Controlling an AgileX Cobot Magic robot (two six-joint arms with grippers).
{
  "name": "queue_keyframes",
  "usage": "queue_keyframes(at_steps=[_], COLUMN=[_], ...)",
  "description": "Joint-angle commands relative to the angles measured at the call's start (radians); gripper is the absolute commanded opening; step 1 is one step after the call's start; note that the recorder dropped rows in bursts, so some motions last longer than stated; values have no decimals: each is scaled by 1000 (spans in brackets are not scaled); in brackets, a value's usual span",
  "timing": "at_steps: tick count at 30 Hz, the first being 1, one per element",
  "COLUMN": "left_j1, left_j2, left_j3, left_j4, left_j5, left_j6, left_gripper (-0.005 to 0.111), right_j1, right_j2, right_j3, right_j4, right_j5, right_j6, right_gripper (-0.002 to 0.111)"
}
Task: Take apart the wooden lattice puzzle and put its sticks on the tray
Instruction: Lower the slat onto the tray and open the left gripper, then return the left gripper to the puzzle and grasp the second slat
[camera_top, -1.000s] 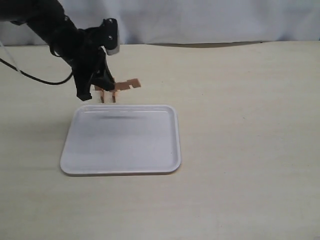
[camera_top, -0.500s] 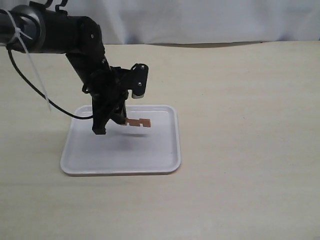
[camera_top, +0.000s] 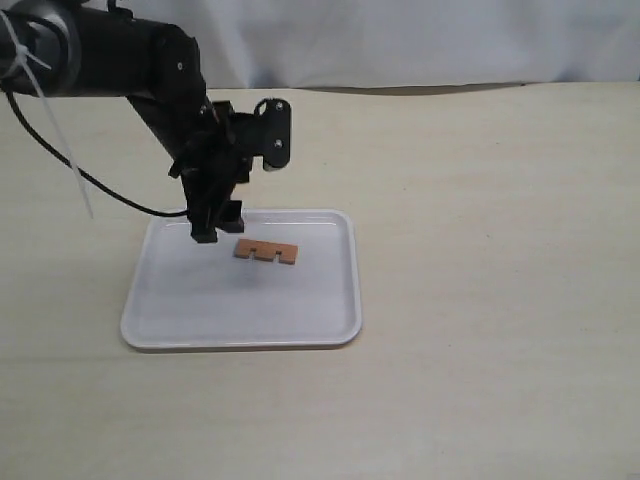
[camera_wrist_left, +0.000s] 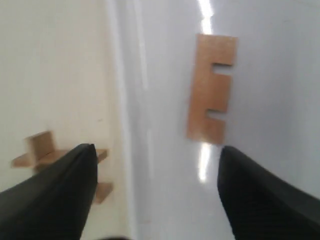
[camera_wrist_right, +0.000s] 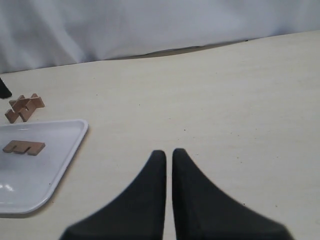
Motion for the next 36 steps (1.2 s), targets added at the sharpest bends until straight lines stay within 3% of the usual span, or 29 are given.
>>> queue_keyframes(at_steps=[1,7,15,23,32,36], left_j1=[48,192,332,338,337,337], left_j2=[-57,-49,60,154,212,228], left_j3=[-9,-9,-94,-133,-133,-139], left_j4=[77,-4,-366,-414,-417,-509], left_j5=[-103,-138,-12,-59,-147,-151], left_j6=[-128,-164,54,429,435,439], left_gripper=[66,66,66,66,66,65], right_j1=[-6,-6,-6,-6,-6,-6], right_j2=[-4,-4,-4,-4,-4,-4], right_j3=[2,2,2,2,2,2], right_j4=[1,1,1,1,1,1], right_j5=[-4,-4,-4,-4,-4,-4], right_j6=[3,3,3,3,3,3], right_gripper=[4,4,4,4,4,4])
